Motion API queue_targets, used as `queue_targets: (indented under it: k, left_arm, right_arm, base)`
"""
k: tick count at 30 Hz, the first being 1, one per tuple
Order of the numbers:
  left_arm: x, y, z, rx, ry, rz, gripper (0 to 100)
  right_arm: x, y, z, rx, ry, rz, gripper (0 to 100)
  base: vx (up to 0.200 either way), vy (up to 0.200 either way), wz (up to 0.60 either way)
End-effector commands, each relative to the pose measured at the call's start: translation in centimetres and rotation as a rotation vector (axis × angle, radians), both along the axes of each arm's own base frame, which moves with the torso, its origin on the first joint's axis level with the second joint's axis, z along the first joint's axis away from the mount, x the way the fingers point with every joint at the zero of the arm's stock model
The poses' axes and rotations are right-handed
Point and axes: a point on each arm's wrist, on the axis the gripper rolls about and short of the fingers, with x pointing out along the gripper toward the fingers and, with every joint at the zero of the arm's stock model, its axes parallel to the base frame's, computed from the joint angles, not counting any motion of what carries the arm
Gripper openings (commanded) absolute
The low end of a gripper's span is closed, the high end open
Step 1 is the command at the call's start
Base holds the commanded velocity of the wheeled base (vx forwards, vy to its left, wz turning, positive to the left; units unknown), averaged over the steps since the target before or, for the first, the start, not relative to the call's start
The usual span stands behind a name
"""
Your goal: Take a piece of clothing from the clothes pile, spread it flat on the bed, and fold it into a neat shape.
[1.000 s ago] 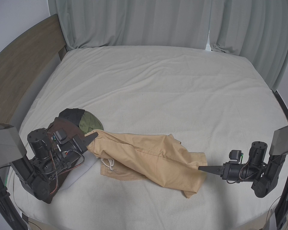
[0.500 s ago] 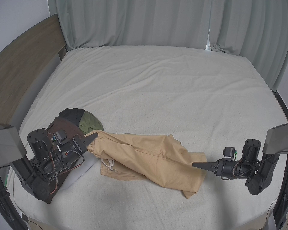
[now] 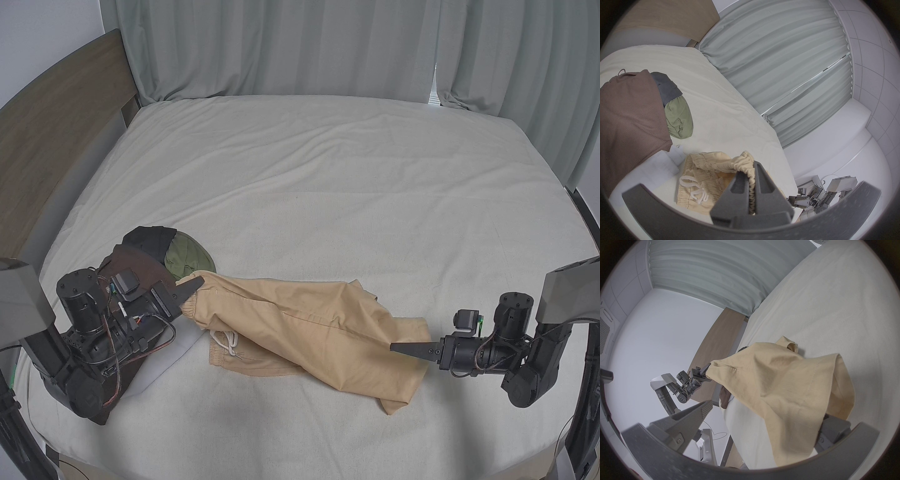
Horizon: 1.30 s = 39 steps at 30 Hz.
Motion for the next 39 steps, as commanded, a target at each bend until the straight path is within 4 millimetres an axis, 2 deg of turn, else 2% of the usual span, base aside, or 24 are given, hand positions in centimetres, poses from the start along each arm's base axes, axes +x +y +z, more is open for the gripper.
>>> queue_targets:
  k: [1, 17, 23, 27, 34, 39]
  left_arm:
    - [0.0, 0.0, 0.0, -0.001, -0.002, 0.0, 0]
    - [0.1, 0.0, 0.1, -0.004, -0.005, 0.0, 0]
    - [0.2, 0.0, 0.9, -0.011, -0.037, -0.003, 0]
    - [-0.3, 0.0, 1.9, -0.019, -0.073, -0.012, 0]
    - [-0.9, 0.1, 3.3, -0.012, -0.133, -0.013, 0]
    - [-0.6, 0.0, 2.7, 0.061, -0.159, -0.041, 0]
  right_arm:
    - [0.1, 0.1, 0.0, 0.001, -0.002, 0.002, 0]
    - [-0.1, -0.1, -0.4, -0.008, 0.011, 0.001, 0]
    - [-0.8, -0.3, 1.9, -0.007, -0.058, -0.04, 0]
    - [-1.6, -0.2, 4.2, -0.01, -0.135, -0.105, 0]
    - [-2.1, -0.1, 6.4, 0.013, -0.21, -0.102, 0]
    - [-2.7, -0.3, 7.6, 0.025, -0.247, -0.106, 0]
  base:
    - [0.0, 0.0, 0.0]
    - [0.0, 0.0, 0.0]
    - [0.0, 0.0, 0.0]
    - [0.0, 0.0, 0.0]
    - [0.0, 0.0, 0.0]
    - [0.0, 0.0, 0.0]
